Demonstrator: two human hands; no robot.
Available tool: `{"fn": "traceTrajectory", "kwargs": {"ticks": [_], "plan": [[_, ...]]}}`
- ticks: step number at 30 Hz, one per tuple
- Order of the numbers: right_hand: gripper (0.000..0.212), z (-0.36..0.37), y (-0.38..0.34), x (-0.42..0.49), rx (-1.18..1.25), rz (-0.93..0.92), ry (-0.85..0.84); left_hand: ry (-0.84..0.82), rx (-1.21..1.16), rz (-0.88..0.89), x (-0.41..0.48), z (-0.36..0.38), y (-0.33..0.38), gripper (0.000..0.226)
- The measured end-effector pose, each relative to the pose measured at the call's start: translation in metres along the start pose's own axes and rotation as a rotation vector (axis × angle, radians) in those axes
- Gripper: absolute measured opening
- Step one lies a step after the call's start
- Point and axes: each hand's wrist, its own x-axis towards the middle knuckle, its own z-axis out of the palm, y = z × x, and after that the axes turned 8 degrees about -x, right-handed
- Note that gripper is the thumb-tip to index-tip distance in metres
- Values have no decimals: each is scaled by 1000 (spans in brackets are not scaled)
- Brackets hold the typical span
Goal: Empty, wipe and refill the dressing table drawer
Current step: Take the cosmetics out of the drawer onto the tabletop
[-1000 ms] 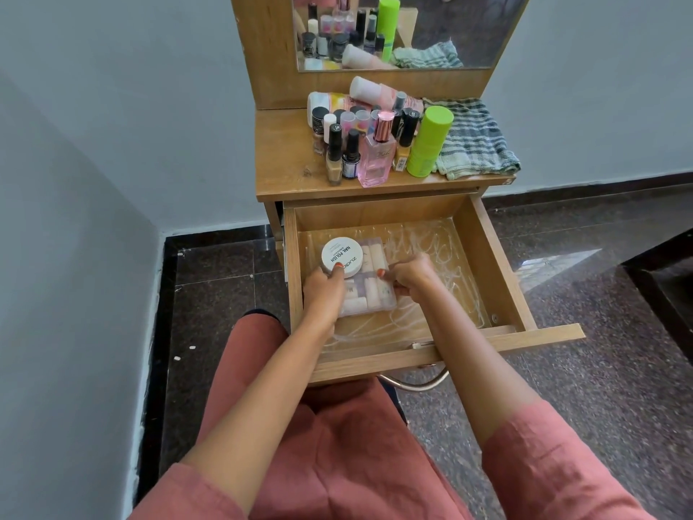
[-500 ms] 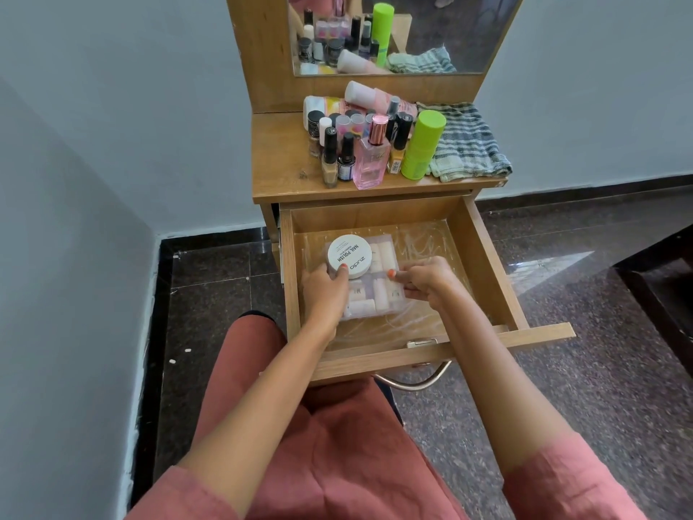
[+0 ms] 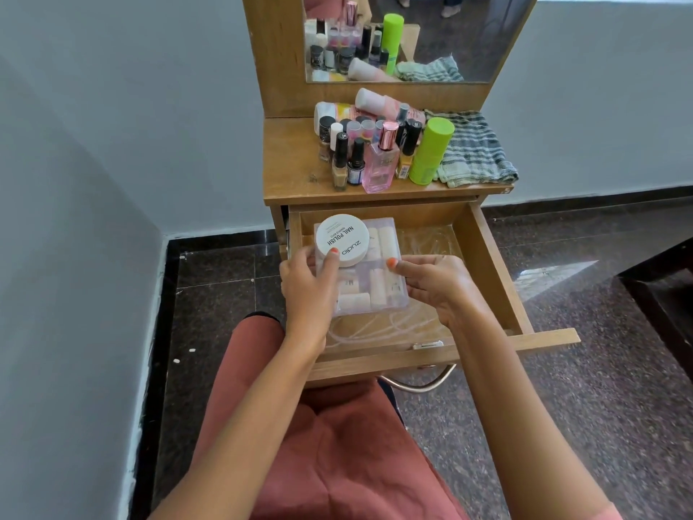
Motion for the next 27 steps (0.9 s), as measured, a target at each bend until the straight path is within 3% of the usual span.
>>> {"fn": "traceTrajectory", "kwargs": {"ticks": [12,16,19,22,25,27], "plan": [[22,62,-30,6,61,-144,-63,187,-178,52,31,-40,19,32],[21,82,-38,20,9,-162,25,216,-259,56,51,-45,23,16],[11,94,-42,27,-17,-211,79,264,-281,27,69,-47,22,29],[32,104,-44,25,-132,-330,82,279,-324,17,85,-48,24,30],[68,107,-44,18,-227,-453,-90,323,-364,-13,99,-48,29,37],[79,108,-45,15,-395,-543,-152,347,-367,-15,108,-48,31,39]]}}
